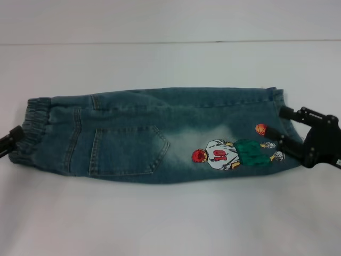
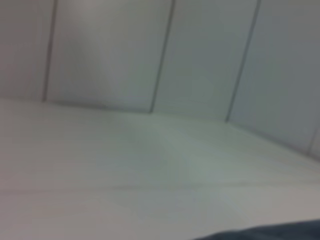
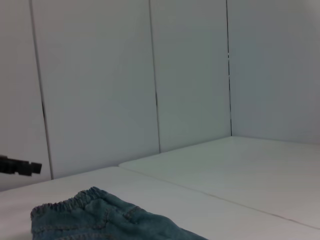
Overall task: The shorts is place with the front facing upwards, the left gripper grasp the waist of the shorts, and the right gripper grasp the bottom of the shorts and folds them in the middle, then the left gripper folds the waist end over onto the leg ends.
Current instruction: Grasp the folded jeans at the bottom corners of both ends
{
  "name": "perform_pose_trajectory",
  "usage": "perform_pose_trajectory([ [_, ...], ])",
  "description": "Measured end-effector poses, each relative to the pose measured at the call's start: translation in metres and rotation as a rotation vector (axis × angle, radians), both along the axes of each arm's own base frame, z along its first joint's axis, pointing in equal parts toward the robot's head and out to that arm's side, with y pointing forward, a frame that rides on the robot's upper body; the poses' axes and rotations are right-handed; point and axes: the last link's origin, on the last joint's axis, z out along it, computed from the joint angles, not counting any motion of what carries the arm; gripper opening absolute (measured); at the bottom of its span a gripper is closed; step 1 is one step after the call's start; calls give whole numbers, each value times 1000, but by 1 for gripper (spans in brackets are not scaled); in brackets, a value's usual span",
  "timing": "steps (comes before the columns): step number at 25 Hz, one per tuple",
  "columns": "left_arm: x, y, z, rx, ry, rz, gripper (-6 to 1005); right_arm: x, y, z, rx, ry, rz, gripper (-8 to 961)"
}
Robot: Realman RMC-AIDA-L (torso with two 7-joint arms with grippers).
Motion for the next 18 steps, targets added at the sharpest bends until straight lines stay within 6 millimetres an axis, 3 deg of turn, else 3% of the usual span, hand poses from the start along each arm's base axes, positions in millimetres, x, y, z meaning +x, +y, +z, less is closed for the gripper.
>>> perform_pose_trajectory([
  [8,-18,8,0,-44,176,63,830,0,-3,-4,-4,13,2,615],
  [18,-26,2,-5,-154,270,51,829,0,-3,-3,-4,13,2,618],
])
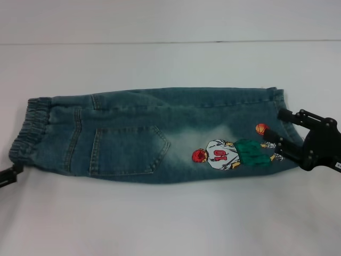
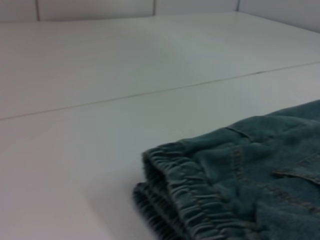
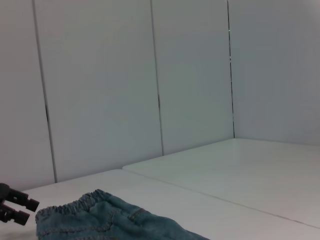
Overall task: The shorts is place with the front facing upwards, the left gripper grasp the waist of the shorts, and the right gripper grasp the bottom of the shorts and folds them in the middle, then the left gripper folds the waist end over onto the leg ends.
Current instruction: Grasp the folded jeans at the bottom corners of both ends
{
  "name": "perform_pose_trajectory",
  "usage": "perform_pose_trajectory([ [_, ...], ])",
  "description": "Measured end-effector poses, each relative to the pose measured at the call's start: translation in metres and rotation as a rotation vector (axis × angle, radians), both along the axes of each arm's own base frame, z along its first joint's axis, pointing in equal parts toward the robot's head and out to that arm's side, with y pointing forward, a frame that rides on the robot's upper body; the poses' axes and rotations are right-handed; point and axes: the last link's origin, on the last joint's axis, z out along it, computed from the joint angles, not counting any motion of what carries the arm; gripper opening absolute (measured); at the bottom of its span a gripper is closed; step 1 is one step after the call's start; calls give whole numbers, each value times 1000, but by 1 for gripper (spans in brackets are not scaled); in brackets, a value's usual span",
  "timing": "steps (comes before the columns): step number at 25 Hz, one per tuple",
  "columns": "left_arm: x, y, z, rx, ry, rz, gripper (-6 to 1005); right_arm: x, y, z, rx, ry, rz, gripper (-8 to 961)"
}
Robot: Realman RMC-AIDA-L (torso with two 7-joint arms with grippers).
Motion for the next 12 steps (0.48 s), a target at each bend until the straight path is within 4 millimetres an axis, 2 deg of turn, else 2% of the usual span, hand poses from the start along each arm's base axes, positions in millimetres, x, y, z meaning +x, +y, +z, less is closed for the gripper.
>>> perform_pose_trajectory([
  [6,6,10,-16,-55,14,-29,828,-4,-1,-5,-58,-17,33,621],
  [12,7,14,-19,-62,21,-33,827,-7,-4,-18,-244,-103,51,625],
])
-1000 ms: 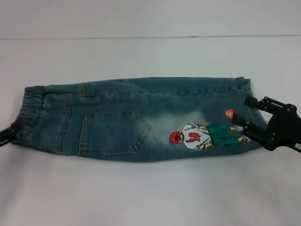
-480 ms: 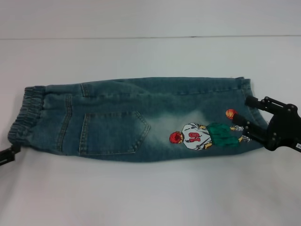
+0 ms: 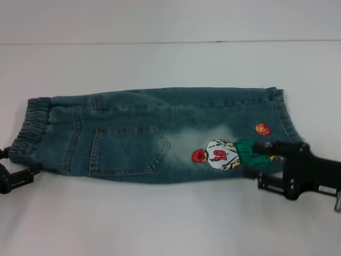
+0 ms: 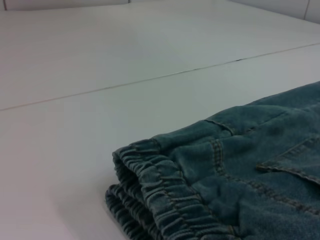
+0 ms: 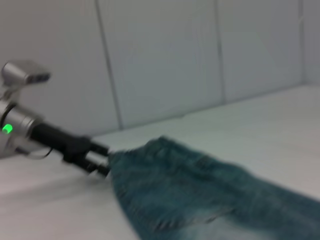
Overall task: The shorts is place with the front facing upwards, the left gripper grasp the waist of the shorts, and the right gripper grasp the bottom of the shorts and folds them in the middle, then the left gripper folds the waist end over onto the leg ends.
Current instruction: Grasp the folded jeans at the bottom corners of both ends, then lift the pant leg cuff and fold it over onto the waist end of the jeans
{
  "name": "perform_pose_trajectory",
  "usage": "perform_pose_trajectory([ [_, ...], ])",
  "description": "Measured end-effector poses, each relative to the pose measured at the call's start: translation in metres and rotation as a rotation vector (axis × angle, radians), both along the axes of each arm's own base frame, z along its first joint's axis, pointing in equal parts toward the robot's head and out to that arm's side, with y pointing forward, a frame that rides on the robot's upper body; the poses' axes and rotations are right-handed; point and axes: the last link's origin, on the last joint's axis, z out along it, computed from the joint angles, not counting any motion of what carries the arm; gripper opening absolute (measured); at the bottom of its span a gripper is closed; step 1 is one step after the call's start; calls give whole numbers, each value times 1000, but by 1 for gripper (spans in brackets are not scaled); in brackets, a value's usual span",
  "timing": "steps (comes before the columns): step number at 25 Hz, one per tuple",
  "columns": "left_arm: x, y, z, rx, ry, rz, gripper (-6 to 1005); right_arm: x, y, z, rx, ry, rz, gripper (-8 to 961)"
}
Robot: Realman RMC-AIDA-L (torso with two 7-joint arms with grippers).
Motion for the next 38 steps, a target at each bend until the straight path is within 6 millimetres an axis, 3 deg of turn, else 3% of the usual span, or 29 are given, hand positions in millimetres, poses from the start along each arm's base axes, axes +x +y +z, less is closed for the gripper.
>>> perform_pose_trajectory([
  [10,2,3,-3,-10,1,-8,824,-8,-9,-10,-122,-18,54,630],
  [13,3,4,-5,-24,4,-7,823,-9,-10,-14,-145,-29,64,696],
  [21,4,6,-7,-40,7,-10,698,-8,-10,-17,-149,-38,58,870],
  [24,8,9,-7,-44,-7,-14,571,-8,-10,-17,-148,-38,59,935],
  [31,23,22,-5,-89,-16,-21,305,-6,-12,-16,-138,-33,50,932],
  [34,37,28,-1,-109,-9,-26,154,-5,-11,-13,-120,-25,35,929],
  [36,57,33,9,-121,-23,-55,39,-3,-10,-10,-101,-15,19,929],
  [38,68,35,15,-128,-28,-73,39,-2,-9,-8,-82,-7,7,930],
])
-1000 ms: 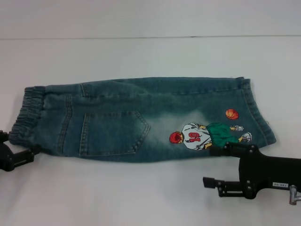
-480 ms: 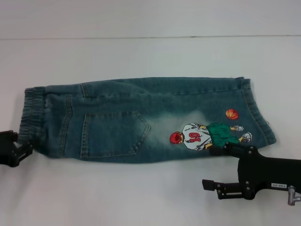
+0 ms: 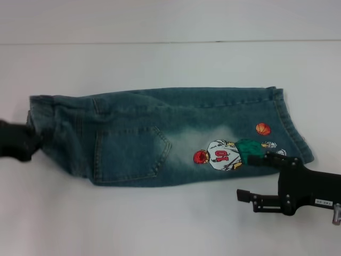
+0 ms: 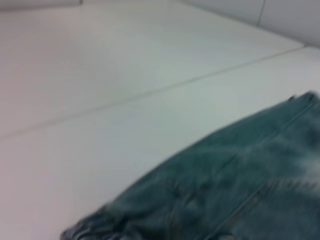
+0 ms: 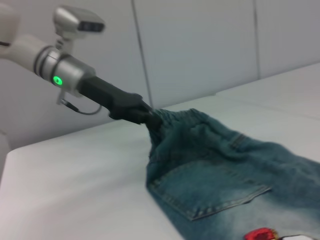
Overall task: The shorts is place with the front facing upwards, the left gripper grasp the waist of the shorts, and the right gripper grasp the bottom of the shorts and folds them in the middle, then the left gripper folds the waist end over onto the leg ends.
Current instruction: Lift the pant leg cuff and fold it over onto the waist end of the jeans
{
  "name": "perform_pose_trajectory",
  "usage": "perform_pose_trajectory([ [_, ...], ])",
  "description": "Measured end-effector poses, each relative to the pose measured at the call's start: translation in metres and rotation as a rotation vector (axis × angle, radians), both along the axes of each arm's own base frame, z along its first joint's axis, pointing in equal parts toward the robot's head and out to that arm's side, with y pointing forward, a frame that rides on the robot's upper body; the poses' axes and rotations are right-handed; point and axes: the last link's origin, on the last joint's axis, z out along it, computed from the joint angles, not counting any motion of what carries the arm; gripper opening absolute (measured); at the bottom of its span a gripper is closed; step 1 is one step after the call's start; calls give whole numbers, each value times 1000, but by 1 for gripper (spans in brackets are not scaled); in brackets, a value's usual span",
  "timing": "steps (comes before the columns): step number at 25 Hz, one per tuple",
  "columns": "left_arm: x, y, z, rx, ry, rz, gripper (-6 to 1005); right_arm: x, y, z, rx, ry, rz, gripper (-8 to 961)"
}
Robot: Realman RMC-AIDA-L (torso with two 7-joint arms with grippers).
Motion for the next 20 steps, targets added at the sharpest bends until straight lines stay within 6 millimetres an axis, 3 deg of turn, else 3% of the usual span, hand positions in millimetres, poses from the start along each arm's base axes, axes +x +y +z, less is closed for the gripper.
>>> perform_pose_trajectory([
  [7,59,16,29,-45,-30,-66,40,8,5,-4,43,-16,-63,888],
  [15,99,37,27,-87,-30,-111,41,14,11,-16,148,-3,-127,820],
  [20,119,49,26,-103,-36,-129,42,9,20,-28,270,39,-154,624],
])
